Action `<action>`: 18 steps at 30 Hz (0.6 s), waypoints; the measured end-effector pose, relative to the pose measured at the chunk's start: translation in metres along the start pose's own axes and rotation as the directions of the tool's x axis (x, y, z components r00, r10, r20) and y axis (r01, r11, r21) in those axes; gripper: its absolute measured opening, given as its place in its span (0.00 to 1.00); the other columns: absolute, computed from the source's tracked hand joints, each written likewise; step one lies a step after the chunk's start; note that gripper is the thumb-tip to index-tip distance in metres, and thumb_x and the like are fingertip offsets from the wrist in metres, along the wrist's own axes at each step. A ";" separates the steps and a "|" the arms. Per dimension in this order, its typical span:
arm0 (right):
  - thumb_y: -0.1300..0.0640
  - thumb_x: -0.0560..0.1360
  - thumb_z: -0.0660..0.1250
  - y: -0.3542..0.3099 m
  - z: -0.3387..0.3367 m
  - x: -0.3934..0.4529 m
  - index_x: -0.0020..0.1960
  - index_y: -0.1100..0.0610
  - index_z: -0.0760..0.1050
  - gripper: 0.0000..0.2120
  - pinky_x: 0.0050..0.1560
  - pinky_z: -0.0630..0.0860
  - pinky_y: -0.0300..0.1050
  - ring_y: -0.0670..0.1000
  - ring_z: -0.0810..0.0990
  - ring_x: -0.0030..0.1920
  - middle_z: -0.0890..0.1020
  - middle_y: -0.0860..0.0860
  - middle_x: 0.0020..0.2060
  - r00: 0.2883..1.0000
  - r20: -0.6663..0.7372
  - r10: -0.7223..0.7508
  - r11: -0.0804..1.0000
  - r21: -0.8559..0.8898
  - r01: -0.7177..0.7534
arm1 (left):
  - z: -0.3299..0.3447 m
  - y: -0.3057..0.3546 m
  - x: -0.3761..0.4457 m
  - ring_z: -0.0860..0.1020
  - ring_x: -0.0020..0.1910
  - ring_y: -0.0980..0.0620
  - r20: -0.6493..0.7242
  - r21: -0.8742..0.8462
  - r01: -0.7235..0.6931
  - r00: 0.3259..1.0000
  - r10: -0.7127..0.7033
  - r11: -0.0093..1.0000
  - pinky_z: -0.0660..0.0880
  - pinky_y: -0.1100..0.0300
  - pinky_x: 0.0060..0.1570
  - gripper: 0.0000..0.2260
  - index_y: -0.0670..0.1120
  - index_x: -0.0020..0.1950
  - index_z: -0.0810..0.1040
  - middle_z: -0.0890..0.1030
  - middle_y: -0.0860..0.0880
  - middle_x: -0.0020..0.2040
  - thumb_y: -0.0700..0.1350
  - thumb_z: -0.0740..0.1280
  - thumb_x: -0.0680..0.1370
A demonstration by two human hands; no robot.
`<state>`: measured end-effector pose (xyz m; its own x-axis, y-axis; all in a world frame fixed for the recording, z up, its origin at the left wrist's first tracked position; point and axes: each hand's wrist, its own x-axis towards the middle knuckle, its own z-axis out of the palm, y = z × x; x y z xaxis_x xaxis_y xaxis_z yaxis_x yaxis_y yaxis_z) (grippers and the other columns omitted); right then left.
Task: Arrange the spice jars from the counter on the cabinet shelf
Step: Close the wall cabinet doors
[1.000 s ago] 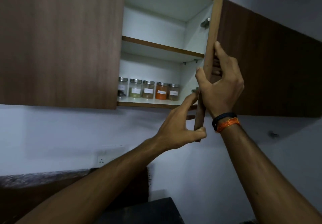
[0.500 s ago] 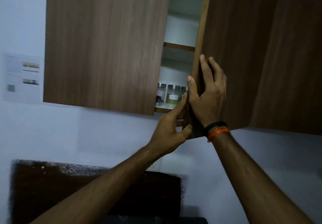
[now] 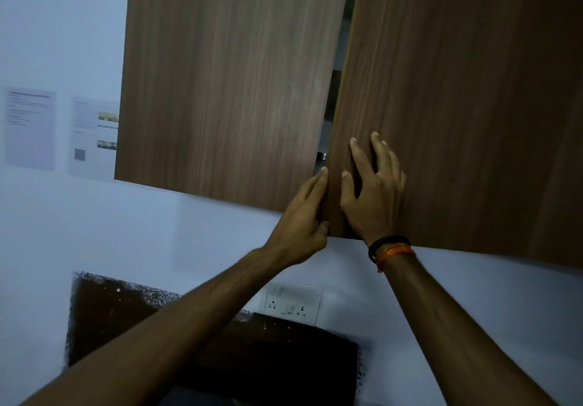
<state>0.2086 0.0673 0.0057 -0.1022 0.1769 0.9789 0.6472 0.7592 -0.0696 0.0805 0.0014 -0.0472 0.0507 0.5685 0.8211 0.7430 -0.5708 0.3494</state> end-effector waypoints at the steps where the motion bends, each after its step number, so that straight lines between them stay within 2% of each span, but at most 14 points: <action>1: 0.55 0.75 0.66 0.003 0.004 -0.001 0.74 0.52 0.69 0.27 0.70 0.61 0.65 0.60 0.62 0.75 0.65 0.57 0.75 1.000 0.015 -0.012 1.000 -0.010 0.012 | 0.001 -0.004 0.002 0.61 0.77 0.46 0.001 0.027 0.003 1.000 -0.003 1.000 0.69 0.50 0.72 0.40 0.43 0.82 0.48 0.55 0.44 0.81 0.32 0.67 0.76; 4: 0.55 0.73 0.66 0.012 0.017 -0.002 0.74 0.52 0.68 0.29 0.71 0.60 0.65 0.61 0.61 0.75 0.64 0.58 0.75 0.997 0.058 -0.045 0.998 -0.044 0.047 | 0.007 -0.016 0.010 0.55 0.79 0.46 0.007 0.117 0.011 1.000 -0.011 0.993 0.62 0.52 0.76 0.42 0.42 0.82 0.46 0.51 0.44 0.82 0.34 0.68 0.75; 8: 0.52 0.73 0.63 0.018 0.029 -0.002 0.75 0.51 0.67 0.29 0.73 0.57 0.64 0.60 0.59 0.76 0.62 0.58 0.76 0.992 0.103 -0.069 0.992 -0.099 0.079 | 0.011 -0.027 0.019 0.55 0.79 0.44 0.037 0.225 -0.025 0.999 0.017 0.974 0.65 0.58 0.70 0.44 0.43 0.82 0.44 0.47 0.44 0.83 0.36 0.69 0.75; 10: 0.50 0.75 0.61 0.020 0.036 -0.001 0.75 0.51 0.66 0.29 0.74 0.55 0.63 0.60 0.57 0.77 0.61 0.58 0.77 0.992 0.112 -0.058 0.991 -0.111 0.071 | 0.012 -0.033 0.023 0.54 0.80 0.41 0.050 0.345 -0.073 0.997 0.059 0.936 0.63 0.53 0.73 0.44 0.42 0.82 0.44 0.46 0.41 0.82 0.39 0.70 0.76; 13: 0.47 0.76 0.57 0.019 0.043 0.000 0.77 0.51 0.62 0.29 0.75 0.52 0.62 0.59 0.54 0.78 0.57 0.57 0.78 0.988 0.148 -0.041 0.986 -0.155 0.064 | 0.010 -0.040 0.032 0.45 0.81 0.38 0.087 0.524 -0.136 0.991 0.106 0.841 0.49 0.40 0.79 0.43 0.40 0.81 0.46 0.44 0.36 0.81 0.46 0.71 0.76; 18: 0.41 0.74 0.50 0.027 0.056 -0.001 0.80 0.51 0.52 0.36 0.76 0.46 0.65 0.59 0.46 0.79 0.49 0.56 0.80 0.950 0.312 0.019 0.958 -0.276 0.071 | 0.007 -0.058 0.051 0.38 0.80 0.38 0.188 0.710 -0.185 0.980 0.070 0.680 0.41 0.37 0.77 0.43 0.40 0.81 0.44 0.41 0.39 0.82 0.53 0.68 0.78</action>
<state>0.1839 0.1223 -0.0076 -0.3203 0.3781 0.8686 0.8216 0.5673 0.0561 0.0446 0.0672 -0.0288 0.2275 0.6285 0.7438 0.9693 -0.0729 -0.2349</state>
